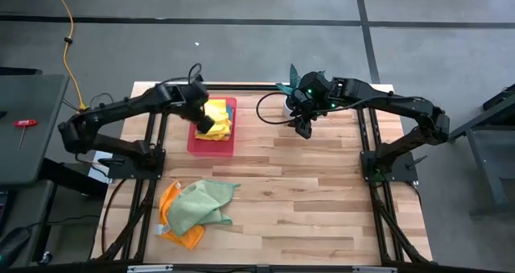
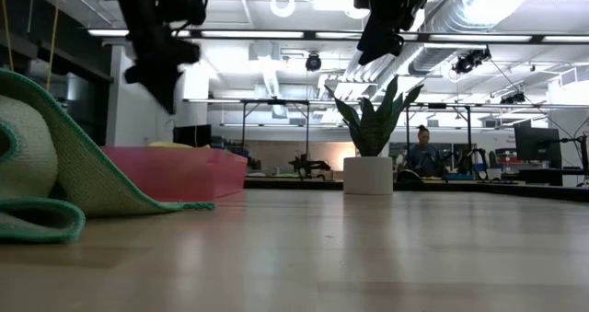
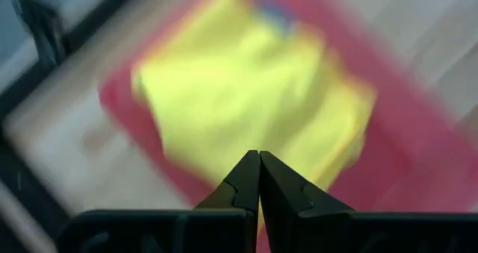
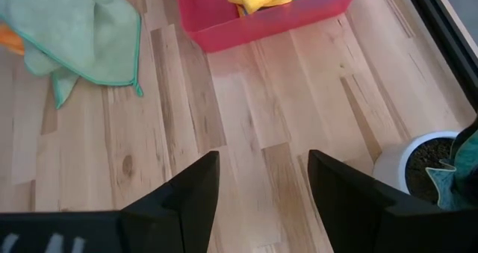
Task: Fold microfiber towels
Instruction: Put the folded yellow microfiber towel into the pink bin
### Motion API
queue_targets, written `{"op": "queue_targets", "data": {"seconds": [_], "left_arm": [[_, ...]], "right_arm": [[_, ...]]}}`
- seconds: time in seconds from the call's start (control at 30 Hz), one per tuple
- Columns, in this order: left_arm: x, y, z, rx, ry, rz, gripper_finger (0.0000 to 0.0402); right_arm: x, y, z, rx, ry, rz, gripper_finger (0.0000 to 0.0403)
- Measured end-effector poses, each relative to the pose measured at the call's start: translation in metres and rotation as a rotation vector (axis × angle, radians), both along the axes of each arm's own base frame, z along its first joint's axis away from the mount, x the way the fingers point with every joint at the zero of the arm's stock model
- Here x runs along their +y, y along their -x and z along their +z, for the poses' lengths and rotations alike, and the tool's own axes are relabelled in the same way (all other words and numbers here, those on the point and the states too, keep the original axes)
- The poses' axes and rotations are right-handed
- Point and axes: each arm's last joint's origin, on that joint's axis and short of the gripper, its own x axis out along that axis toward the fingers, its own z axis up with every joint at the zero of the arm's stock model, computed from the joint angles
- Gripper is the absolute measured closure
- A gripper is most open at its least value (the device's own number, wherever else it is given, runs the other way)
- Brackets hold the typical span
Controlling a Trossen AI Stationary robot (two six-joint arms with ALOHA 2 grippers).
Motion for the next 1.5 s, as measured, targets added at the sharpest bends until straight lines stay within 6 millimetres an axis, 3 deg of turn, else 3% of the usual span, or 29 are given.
{"op": "queue_targets", "data": {"seconds": [0.23, 0.4, 0.7, 1.0, 1.5], "left_arm": [[-0.004, -0.001, -0.019, 0.158, 0.100, -0.006, 0.0401], [-0.002, 0.000, -0.035, 0.369, 0.160, -0.017, 0.0401], [0.009, -0.015, -0.047, 0.314, 0.134, -0.084, 0.0401], [0.016, -0.022, -0.064, 0.380, 0.165, -0.141, 0.0401], [0.021, -0.049, -0.031, 0.144, -0.077, -0.159, 0.0401]], "right_arm": [[0.000, -0.001, 0.001, -0.016, 0.011, 0.006, 0.0206], [-0.001, -0.002, 0.002, -0.024, 0.013, 0.006, 0.0206], [-0.001, -0.003, 0.002, -0.036, 0.012, 0.000, 0.0206], [-0.001, -0.003, 0.002, -0.036, 0.012, 0.000, 0.0206], [-0.002, -0.004, 0.004, -0.058, 0.019, -0.001, 0.0206]]}}
